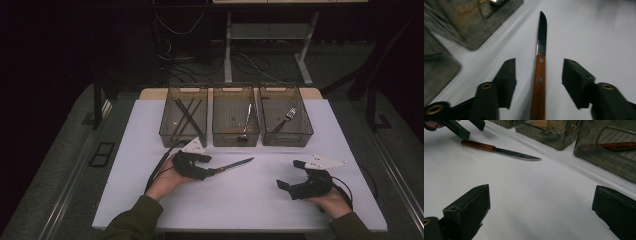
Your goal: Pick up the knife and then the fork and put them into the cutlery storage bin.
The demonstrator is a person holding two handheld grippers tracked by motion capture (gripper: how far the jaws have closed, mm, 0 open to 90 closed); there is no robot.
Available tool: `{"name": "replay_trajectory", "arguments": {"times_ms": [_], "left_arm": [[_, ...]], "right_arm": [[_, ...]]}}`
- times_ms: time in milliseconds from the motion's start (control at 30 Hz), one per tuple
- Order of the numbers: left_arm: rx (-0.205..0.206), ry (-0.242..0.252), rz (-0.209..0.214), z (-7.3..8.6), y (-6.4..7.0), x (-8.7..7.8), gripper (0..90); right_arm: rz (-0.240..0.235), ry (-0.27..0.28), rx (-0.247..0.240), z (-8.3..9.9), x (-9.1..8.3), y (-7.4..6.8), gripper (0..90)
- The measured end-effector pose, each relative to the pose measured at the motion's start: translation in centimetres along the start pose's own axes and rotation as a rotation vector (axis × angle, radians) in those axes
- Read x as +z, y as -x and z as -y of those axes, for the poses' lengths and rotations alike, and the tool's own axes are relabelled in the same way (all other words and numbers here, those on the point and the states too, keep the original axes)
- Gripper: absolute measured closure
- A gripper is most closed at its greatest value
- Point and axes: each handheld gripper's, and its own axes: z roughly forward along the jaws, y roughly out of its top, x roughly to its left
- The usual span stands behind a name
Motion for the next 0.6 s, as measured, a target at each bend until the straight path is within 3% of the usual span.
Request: {"name": "replay_trajectory", "arguments": {"times_ms": [267,400,600], "left_arm": [[0.021,-0.041,0.02,-0.7,0.0,1.7,63.5],[0.046,-0.066,0.016,-1.0,0.1,2.4,67.1],[0.04,-0.094,0.005,-0.7,0.2,2.9,69.5]], "right_arm": [[-0.003,0.002,0.005,0.0,-0.1,0.1,1.9],[-0.003,0.005,0.006,0.0,-0.1,0.1,1.9],[-0.004,0.007,0.003,0.0,-0.2,0.2,1.9]]}}
